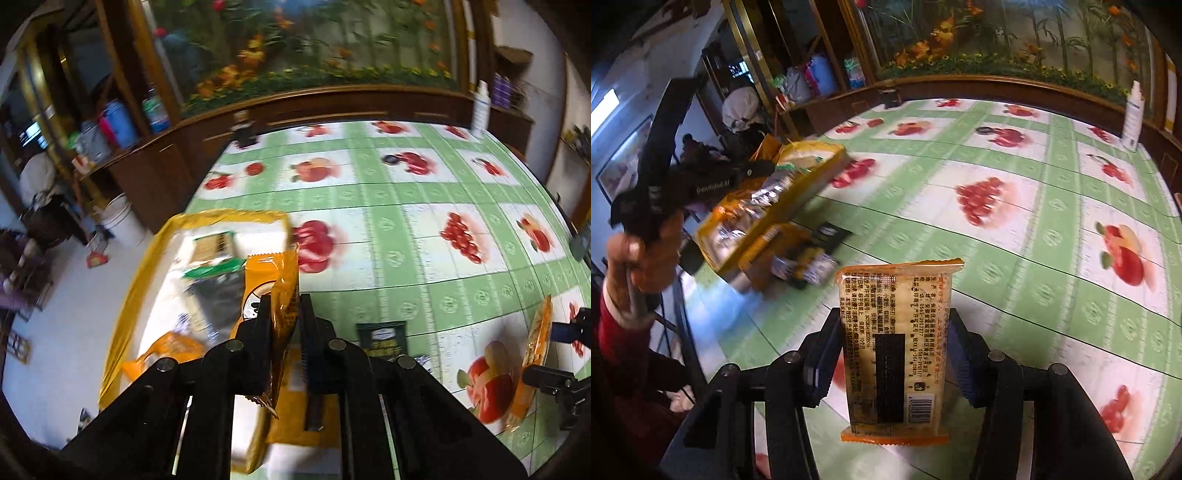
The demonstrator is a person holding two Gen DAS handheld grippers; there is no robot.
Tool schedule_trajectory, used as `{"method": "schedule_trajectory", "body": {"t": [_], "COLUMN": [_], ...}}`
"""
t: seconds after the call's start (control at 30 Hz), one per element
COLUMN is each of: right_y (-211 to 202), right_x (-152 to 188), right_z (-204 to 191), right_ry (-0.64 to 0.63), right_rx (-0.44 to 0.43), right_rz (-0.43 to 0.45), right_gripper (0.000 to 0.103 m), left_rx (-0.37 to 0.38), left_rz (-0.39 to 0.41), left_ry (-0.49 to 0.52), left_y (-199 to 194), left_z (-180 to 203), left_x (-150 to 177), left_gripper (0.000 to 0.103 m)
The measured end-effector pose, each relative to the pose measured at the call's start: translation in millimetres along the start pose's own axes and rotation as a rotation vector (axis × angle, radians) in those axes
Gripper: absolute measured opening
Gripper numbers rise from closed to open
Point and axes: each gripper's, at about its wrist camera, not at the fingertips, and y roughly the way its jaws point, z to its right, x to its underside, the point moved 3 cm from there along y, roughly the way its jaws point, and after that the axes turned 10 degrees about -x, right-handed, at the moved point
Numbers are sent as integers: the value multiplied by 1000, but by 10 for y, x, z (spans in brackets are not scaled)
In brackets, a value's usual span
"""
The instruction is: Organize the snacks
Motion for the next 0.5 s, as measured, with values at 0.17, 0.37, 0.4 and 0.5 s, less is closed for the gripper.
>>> {"method": "schedule_trajectory", "body": {"t": [0.17,0.37,0.4,0.5], "right_y": [215,445,475,575], "right_x": [-224,-523,-569,-718], "right_z": [-318,-669,-713,-860], "right_ry": [-15,-31,-33,-41], "right_rx": [-67,-127,-136,-162], "right_rz": [17,46,48,58], "right_gripper": [55,55,55,55], "left_rx": [-63,-89,-93,-93], "left_rz": [-3,0,0,1], "left_ry": [-111,-185,-191,-212], "left_y": [0,15,22,42], "left_z": [-422,-733,-776,-875], "left_x": [153,251,252,250], "left_gripper": [11,11,11,11]}}
